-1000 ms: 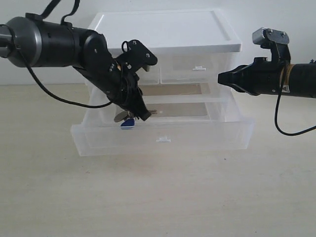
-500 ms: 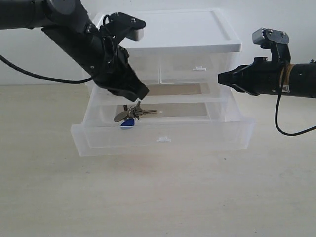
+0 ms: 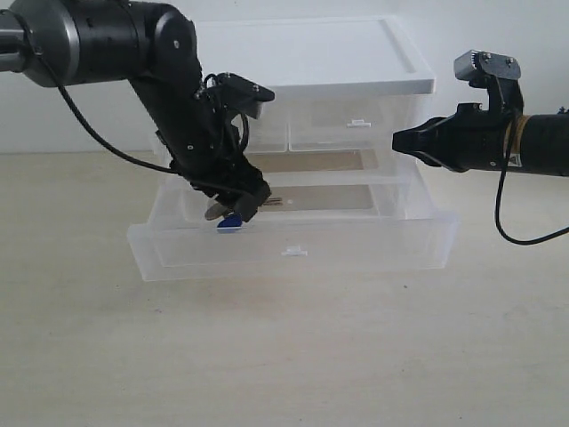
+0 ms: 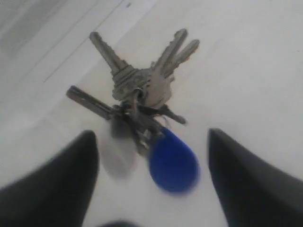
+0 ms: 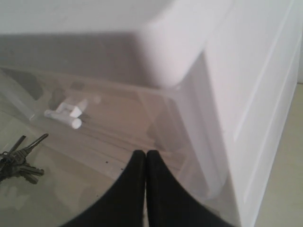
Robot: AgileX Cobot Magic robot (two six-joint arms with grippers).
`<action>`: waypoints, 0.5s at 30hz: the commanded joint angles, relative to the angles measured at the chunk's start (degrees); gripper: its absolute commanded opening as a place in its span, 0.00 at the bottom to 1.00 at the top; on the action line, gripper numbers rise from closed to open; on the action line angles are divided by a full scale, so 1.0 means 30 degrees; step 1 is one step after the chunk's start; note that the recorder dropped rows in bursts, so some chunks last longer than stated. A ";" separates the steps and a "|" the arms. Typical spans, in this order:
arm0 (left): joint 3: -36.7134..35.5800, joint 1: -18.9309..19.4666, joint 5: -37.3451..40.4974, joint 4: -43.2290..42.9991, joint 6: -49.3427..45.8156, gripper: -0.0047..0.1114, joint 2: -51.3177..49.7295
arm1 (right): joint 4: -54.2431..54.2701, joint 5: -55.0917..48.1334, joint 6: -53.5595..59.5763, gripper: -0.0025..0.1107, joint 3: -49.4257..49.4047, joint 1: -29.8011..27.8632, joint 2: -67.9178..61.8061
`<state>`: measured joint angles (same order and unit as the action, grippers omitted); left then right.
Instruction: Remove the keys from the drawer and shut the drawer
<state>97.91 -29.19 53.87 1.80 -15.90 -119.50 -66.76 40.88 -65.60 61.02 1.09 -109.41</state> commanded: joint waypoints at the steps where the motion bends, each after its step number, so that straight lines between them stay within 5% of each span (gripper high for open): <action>1: 0.0191 -0.0002 -0.2244 -0.1632 0.0978 0.59 -0.0995 | 0.0861 -0.0714 0.0005 0.02 0.0294 -0.0131 0.0057; 5: 0.0191 -0.0002 -0.2393 -0.0975 0.0226 0.53 -0.1610 | 0.0903 -0.0722 0.0005 0.02 0.0294 -0.0131 0.0057; 9: 0.0191 -0.0002 -0.2762 -0.1082 0.0226 0.09 -0.1740 | 0.0903 -0.0722 0.0005 0.02 0.0294 -0.0131 0.0057; 15: 0.0191 -0.0112 -0.4010 -0.1559 0.0381 0.08 -0.1109 | 0.0903 -0.0722 0.0005 0.02 0.0294 -0.0131 0.0057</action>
<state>98.13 -30.15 50.55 -0.83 -15.54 -121.87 -66.76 40.88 -65.60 61.02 1.09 -109.41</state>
